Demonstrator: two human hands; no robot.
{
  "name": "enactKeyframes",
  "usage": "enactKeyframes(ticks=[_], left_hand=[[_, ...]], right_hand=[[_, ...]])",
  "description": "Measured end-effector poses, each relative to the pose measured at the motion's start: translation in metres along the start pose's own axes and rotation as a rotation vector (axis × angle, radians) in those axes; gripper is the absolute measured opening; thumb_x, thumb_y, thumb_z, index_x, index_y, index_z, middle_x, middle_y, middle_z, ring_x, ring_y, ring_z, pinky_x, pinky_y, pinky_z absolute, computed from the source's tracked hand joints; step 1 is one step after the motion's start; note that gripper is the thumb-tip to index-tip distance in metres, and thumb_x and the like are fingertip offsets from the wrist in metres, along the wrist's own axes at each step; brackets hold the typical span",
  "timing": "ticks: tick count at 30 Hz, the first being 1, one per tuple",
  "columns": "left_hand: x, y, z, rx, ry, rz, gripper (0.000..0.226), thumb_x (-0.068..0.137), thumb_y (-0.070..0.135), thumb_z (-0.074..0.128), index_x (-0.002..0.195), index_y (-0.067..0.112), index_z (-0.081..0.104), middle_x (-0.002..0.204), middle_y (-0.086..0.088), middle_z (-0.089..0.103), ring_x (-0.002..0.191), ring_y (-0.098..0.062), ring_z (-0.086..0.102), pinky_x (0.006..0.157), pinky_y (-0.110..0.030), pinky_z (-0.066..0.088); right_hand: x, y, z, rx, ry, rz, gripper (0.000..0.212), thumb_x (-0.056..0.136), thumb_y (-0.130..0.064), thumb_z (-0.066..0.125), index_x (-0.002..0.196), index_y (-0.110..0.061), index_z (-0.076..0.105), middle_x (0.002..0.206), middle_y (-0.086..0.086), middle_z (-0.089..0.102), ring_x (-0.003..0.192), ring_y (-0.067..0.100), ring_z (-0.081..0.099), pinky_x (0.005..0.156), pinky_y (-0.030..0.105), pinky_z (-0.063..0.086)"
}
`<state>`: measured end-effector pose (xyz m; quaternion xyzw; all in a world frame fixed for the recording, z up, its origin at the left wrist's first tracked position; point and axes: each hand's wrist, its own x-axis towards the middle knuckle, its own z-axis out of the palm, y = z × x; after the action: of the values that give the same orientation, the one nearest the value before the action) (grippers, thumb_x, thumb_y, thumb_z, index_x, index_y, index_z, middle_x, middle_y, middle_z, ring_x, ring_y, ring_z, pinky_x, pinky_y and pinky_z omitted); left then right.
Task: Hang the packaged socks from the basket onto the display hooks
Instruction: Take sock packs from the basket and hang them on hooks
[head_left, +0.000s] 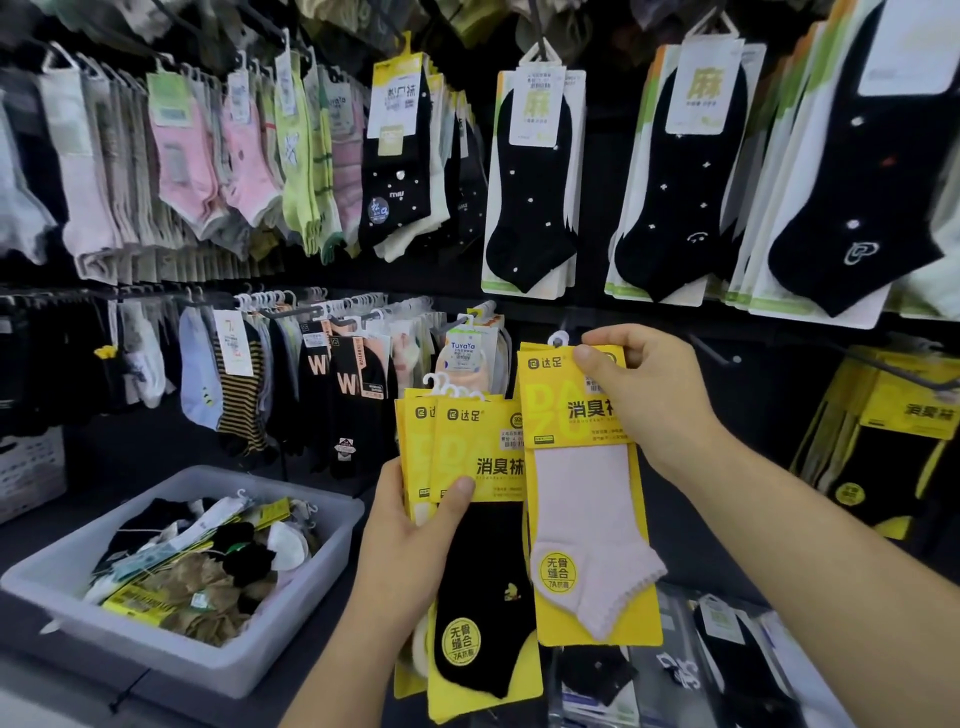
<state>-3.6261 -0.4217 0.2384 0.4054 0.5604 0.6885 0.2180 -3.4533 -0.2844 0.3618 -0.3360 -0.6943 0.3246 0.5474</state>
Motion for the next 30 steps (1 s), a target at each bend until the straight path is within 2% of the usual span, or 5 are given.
enactKeyframes(ticks=[4, 10, 16, 27, 30], left_hand=[[0.001, -0.001, -0.001, 0.004, 0.012, -0.002, 0.031, 0.074, 0.063, 0.074, 0.102, 0.059, 0.06, 0.106, 0.021, 0.078, 0.094, 0.001, 0.075, 0.078, -0.026, 0.056], [0.003, -0.004, -0.006, 0.008, 0.04, -0.013, 0.043, 0.073, 0.063, 0.073, 0.111, 0.048, 0.059, 0.105, 0.025, 0.077, 0.093, 0.004, 0.075, 0.069, -0.017, 0.058], [0.008, -0.005, -0.015, -0.011, 0.057, -0.023, 0.047, 0.074, 0.059, 0.074, 0.115, 0.039, 0.061, 0.104, 0.021, 0.079, 0.092, -0.001, 0.077, 0.069, -0.021, 0.06], [0.007, 0.015, -0.031, 0.179, -0.049, -0.029, 0.026, 0.09, 0.051, 0.077, 0.11, 0.044, 0.062, 0.104, 0.019, 0.079, 0.094, -0.002, 0.076, 0.086, -0.039, 0.059], [0.001, 0.019, -0.029, 0.149, -0.041, -0.007, 0.03, 0.089, 0.05, 0.076, 0.113, 0.041, 0.063, 0.104, 0.019, 0.079, 0.093, 0.0, 0.075, 0.082, -0.033, 0.057]], right_hand=[[0.004, 0.009, 0.004, 0.011, 0.032, 0.049, 0.014, 0.091, -0.027, 0.075, 0.104, -0.027, 0.07, 0.088, 0.0, 0.075, 0.079, 0.014, 0.074, 0.068, 0.036, 0.062], [0.011, 0.029, 0.014, 0.054, 0.089, 0.136, 0.026, 0.086, -0.03, 0.08, 0.107, -0.023, 0.067, 0.09, -0.005, 0.076, 0.078, 0.009, 0.075, 0.064, 0.03, 0.061], [0.024, 0.041, 0.026, 0.022, 0.146, 0.148, 0.027, 0.084, -0.033, 0.081, 0.103, -0.021, 0.065, 0.086, -0.006, 0.074, 0.073, 0.006, 0.073, 0.059, 0.024, 0.057], [0.025, 0.047, 0.019, -0.078, 0.16, 0.163, 0.026, 0.082, -0.039, 0.082, 0.087, -0.024, 0.061, 0.077, -0.007, 0.071, 0.072, 0.007, 0.071, 0.061, 0.028, 0.053], [0.019, 0.048, 0.015, -0.2, 0.111, 0.185, 0.026, 0.083, -0.038, 0.08, 0.089, -0.019, 0.064, 0.085, -0.003, 0.07, 0.08, 0.012, 0.067, 0.066, 0.031, 0.053]])
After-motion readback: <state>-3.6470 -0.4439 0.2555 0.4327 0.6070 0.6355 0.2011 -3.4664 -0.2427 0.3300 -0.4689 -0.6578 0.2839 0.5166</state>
